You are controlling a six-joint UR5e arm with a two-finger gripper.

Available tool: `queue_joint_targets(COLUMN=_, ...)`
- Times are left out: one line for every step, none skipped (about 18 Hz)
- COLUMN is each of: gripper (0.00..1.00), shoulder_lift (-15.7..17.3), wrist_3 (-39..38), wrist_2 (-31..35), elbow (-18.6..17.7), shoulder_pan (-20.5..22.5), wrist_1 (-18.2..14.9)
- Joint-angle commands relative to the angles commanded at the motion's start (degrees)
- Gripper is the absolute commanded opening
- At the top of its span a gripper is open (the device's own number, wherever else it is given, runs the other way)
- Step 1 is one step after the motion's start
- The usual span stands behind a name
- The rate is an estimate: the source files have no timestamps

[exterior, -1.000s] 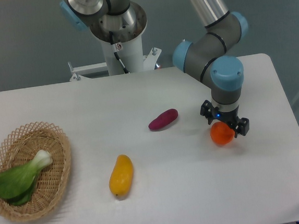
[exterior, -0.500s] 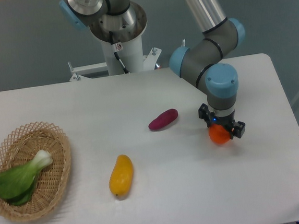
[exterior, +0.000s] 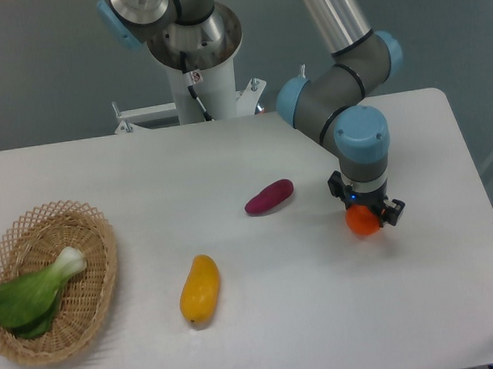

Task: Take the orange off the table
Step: 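Lift the held orange up off the table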

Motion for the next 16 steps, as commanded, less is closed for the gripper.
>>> queue_joint_targets(gripper=0.64, shoulder_lift=0.3, wrist_3=0.0, wrist_2=-0.2, elbow=0.4, shoulder_pan=0.4, wrist_1=-0.1)
queue_joint_targets(gripper=0.64, shoulder_lift=0.3, wrist_3=0.1, wrist_2=-0.1, elbow=1.5, shoulder_pan=0.5, wrist_1=-0.5)
queue_joint_targets(gripper=0.64, shoulder_lift=0.4, wrist_3=0.1, wrist_2=-0.3, elbow=2.3, shoulder_pan=0.7, wrist_1=-1.7)
queue_joint_targets(gripper=0.65, shoulder_lift=0.4, wrist_3=0.1, wrist_2=-1.1, elbow=3.3, shoulder_pan=0.7, wrist_1=-3.1)
queue_joint_targets(gripper=0.66, shoulder_lift=0.4, wrist_3=0.2, wrist_2=-1.7, elbow=4.1, shoulder_pan=0.6, wrist_1=-3.6)
queue_joint_targets(gripper=0.68, shoulder_lift=0.3, wrist_3=0.3, wrist_2=-1.8, elbow=4.9, shoulder_pan=0.5, wrist_1=-3.8)
queue_joint_targets(gripper=0.70, shoulder_lift=0.1, wrist_3=0.4, wrist_2=-1.8, elbow=5.5, shoulder_pan=0.4, wrist_1=-3.8)
queue_joint_targets(gripper=0.72, shoulder_lift=0.1, wrist_3=0.4, wrist_2=-1.9, elbow=6.0, shoulder_pan=0.4, wrist_1=-3.8)
queue_joint_targets(gripper=0.73, shoulder_lift=0.0, wrist_3=0.4, wrist_2=-1.8, elbow=6.4, shoulder_pan=0.5, wrist_1=-3.9)
queue_joint_targets(gripper=0.73, shoulder_lift=0.0, wrist_3=0.4, wrist_2=-1.9, elbow=7.0, shoulder_pan=0.4, wrist_1=-4.5)
queue_joint_targets(gripper=0.72, shoulder_lift=0.0, wrist_3=0.6, wrist_2=-2.0, elbow=7.8, shoulder_pan=0.4, wrist_1=-5.7)
queue_joint_targets(gripper=0.73, shoulder_lift=0.0, wrist_3=0.7, wrist_2=-2.2, elbow=8.2, shoulder_pan=0.4, wrist_1=-5.9)
queue_joint_targets(gripper=0.73, shoulder_lift=0.1, wrist_3=1.8, wrist_2=-2.3, elbow=8.4, shoulder_pan=0.7, wrist_1=-6.2)
queue_joint_targets(gripper=0.73, shoulder_lift=0.1, wrist_3=2.5, wrist_2=-2.4, elbow=8.7, shoulder_pan=0.7, wrist_1=-6.6)
queue_joint_targets(gripper=0.73, shoulder_lift=0.1, wrist_3=2.6, wrist_2=-2.5, elbow=9.1, shoulder_pan=0.7, wrist_1=-6.8)
queue_joint_targets(gripper=0.73, shoulder_lift=0.2, wrist_3=2.6, wrist_2=-2.8, elbow=9.2, shoulder_pan=0.7, wrist_1=-6.8)
